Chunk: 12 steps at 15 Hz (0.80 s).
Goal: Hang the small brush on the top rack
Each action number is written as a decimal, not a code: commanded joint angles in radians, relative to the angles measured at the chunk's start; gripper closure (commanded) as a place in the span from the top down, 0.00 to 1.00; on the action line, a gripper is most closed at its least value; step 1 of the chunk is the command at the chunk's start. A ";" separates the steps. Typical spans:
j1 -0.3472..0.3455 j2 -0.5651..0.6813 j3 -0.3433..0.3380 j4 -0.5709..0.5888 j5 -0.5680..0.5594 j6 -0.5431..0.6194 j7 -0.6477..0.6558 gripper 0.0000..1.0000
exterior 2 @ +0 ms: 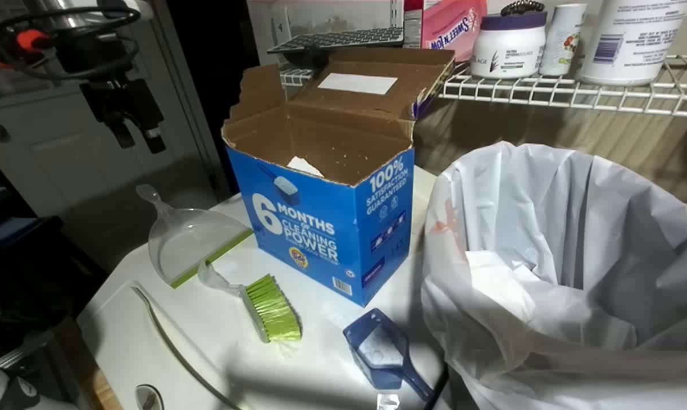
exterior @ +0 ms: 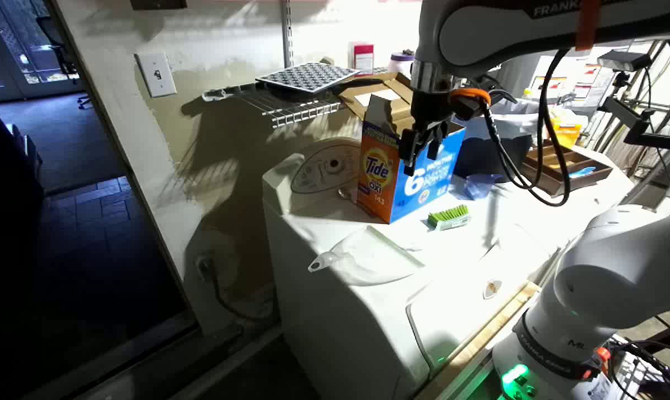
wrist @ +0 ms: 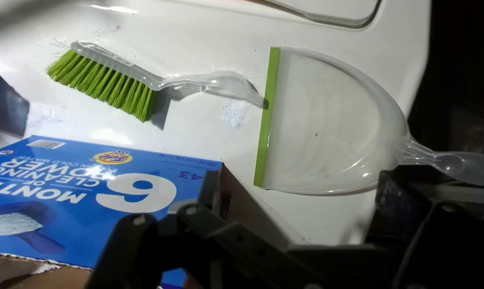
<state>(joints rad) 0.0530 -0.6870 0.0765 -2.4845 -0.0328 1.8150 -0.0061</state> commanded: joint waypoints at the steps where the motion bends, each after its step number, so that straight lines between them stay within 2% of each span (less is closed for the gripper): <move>1: 0.006 0.001 -0.004 0.002 -0.003 -0.003 0.003 1.00; 9: 0.006 0.001 -0.004 0.002 -0.003 -0.003 0.003 1.00; 11: -0.022 -0.009 0.000 -0.022 -0.014 0.019 0.059 1.00; 12: -0.050 -0.016 0.014 -0.045 -0.030 0.038 0.127 1.00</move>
<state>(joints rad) 0.0471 -0.6870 0.0756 -2.4859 -0.0358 1.8163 0.0169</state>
